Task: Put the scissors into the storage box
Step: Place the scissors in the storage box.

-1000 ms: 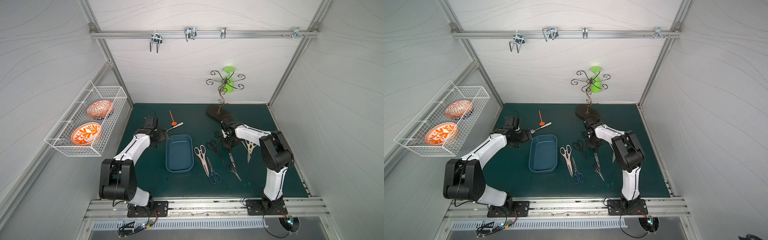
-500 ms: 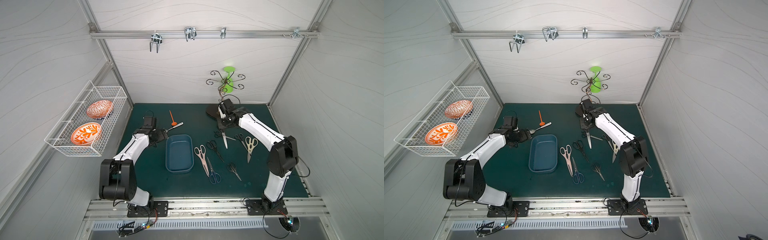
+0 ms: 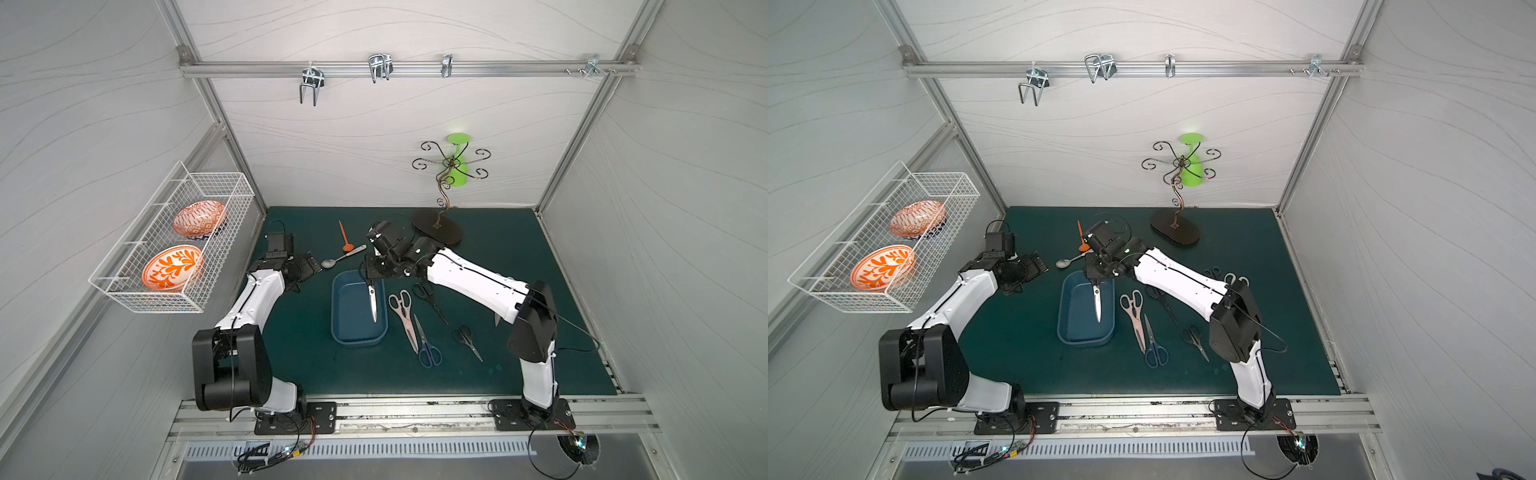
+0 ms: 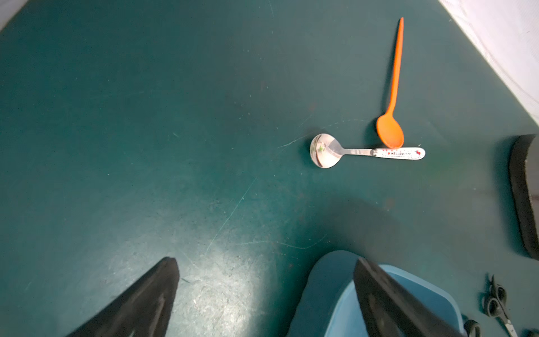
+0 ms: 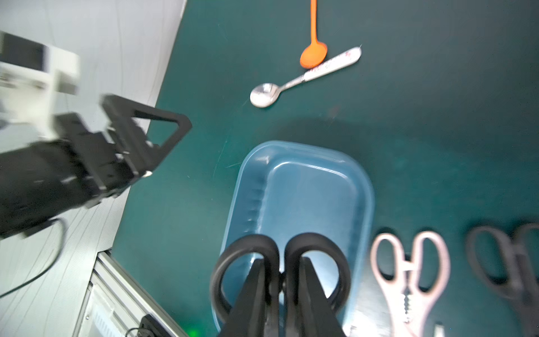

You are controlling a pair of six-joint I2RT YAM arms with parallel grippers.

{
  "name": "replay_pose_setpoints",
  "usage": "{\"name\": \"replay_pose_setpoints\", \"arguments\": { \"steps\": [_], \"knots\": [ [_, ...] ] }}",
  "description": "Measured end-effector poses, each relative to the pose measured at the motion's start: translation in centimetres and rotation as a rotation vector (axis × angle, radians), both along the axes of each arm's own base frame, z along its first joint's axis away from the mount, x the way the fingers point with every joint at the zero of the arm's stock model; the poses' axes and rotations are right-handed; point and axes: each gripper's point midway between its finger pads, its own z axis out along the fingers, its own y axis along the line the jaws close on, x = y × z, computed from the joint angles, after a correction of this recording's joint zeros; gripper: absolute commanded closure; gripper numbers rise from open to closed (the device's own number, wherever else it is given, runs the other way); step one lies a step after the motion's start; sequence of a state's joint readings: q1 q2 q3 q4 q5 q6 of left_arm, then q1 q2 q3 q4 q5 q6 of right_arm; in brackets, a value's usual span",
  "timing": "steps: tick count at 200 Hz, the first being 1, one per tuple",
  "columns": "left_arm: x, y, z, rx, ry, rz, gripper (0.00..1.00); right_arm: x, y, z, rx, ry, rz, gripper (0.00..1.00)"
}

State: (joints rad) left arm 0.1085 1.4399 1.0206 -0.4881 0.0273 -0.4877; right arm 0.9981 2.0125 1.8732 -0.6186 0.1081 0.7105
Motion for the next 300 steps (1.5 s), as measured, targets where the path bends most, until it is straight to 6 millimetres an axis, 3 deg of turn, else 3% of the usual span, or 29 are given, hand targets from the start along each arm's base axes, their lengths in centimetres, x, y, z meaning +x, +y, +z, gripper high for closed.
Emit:
{"name": "replay_pose_setpoints", "arguments": {
  "steps": [42,84,133,187,257,277,300],
  "knots": [
    [0.0,0.1,0.3,-0.009,-0.009,0.010,0.02,-0.9,2.0,-5.4,-0.056,0.059,-0.075,0.93],
    [0.0,0.0,0.3,-0.023,-0.010,0.014,0.02,-0.7,2.1,-9.5,-0.110,0.106,-0.135,0.92],
    [0.0,-0.4,0.3,-0.048,-0.012,0.012,0.02,0.1,2.4,-12.4,-0.166,0.115,-0.166,0.87],
    [0.0,-0.4,0.3,-0.054,-0.012,0.015,0.02,0.5,3.0,-12.5,-0.175,0.115,-0.163,0.68],
    [0.2,-0.4,0.3,-0.054,-0.018,0.016,0.02,0.7,3.2,-11.7,-0.180,0.071,-0.111,0.64],
    [0.2,-0.6,0.3,-0.061,-0.019,0.011,0.03,0.7,2.9,-9.8,-0.172,0.025,-0.067,0.64],
    [0.3,-1.0,0.4,-0.081,-0.025,-0.002,0.03,0.6,1.5,-4.9,-0.145,-0.067,-0.013,0.64]
  ]
}}
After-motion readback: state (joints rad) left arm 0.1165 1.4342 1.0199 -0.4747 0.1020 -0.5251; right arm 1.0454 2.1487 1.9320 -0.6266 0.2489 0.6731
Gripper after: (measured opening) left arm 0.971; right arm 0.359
